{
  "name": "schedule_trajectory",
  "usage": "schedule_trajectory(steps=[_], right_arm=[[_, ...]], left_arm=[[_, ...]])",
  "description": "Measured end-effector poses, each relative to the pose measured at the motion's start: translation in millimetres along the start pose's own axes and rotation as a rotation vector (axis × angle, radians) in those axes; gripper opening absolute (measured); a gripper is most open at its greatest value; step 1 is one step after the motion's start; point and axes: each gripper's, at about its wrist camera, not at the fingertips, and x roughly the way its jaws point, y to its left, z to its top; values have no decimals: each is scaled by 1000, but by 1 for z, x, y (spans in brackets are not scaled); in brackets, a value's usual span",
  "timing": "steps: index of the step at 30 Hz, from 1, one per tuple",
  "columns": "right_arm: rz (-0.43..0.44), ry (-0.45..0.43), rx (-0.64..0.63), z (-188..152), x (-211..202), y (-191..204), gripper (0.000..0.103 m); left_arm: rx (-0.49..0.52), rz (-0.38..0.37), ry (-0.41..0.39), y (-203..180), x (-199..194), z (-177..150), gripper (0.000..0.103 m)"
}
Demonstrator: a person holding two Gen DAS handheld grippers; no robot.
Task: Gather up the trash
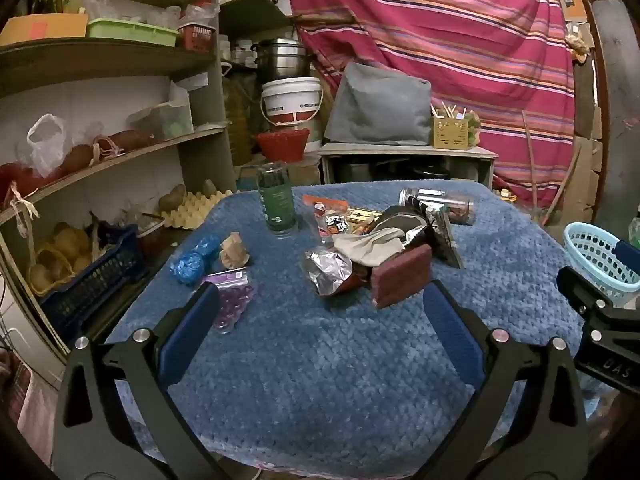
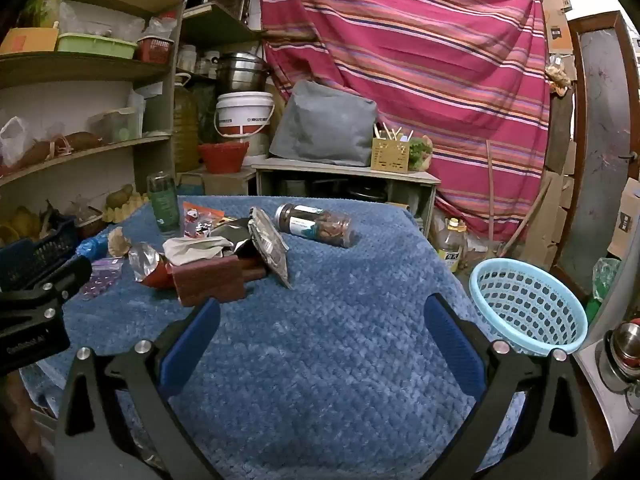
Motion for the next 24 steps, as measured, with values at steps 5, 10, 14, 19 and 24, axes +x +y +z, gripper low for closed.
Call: schedule_trajectory(steps=[5, 10, 14, 19, 24], right_arm=[[1, -2, 0, 0, 1, 0, 99], [-1, -6, -2, 0, 0, 0, 99], [-4, -6, -1, 0, 1, 0, 99], [-3, -7, -1, 1, 1, -1, 99], [-4, -9, -2, 1, 2, 0, 99]], left_arm=[[-1, 1, 1, -1, 0, 0, 98], [1, 3, -5, 1, 1, 5, 98], [-1, 6, -5, 1, 2, 8, 98], [0, 4, -12, 0, 1, 5, 98], [-3, 1, -10, 3, 0, 6, 98]])
